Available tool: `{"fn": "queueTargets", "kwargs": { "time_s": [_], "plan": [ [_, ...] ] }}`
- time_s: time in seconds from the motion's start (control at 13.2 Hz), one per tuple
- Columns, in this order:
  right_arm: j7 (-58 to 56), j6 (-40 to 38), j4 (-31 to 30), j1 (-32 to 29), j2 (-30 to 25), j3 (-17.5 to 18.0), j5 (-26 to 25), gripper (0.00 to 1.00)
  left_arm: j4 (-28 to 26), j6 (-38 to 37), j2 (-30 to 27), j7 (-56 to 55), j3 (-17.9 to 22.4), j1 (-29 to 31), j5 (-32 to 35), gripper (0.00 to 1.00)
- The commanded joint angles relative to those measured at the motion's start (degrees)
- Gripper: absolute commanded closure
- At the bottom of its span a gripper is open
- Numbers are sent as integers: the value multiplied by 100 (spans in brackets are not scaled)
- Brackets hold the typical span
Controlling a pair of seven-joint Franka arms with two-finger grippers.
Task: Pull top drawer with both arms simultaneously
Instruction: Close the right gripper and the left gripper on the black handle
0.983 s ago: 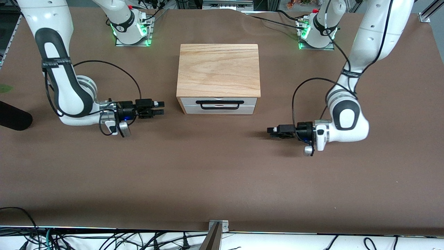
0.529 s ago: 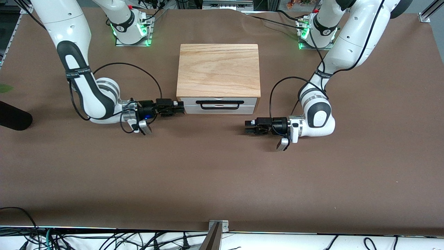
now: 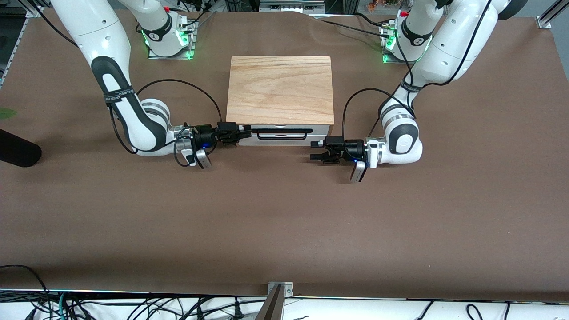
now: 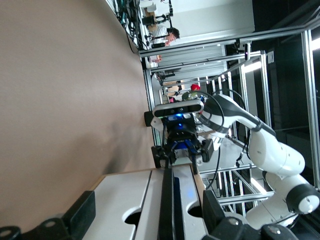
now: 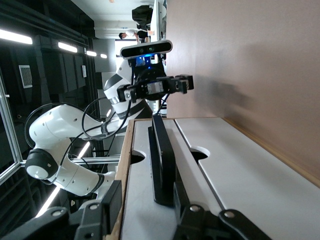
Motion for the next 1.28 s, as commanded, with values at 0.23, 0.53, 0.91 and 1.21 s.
{"fn": "queueTargets", "kwargs": {
  "time_s": [0.23,0.53,0.91,1.21],
  "plan": [
    [-130,101,152,72,124,38,155,56,-724,1,-411,677,-204,79,-256,32],
    [-148,154,160,98,115,47,225,68,-864,1,-481,1011,-362,79,-467,50],
    [-148,233,336,168,264,39,217,67,-926,9,-561,1020,-389,88,-494,62],
    [-148,417,424,282,344,47,217,67,-1049,18,-517,994,-389,105,-476,62]
  ]
}}
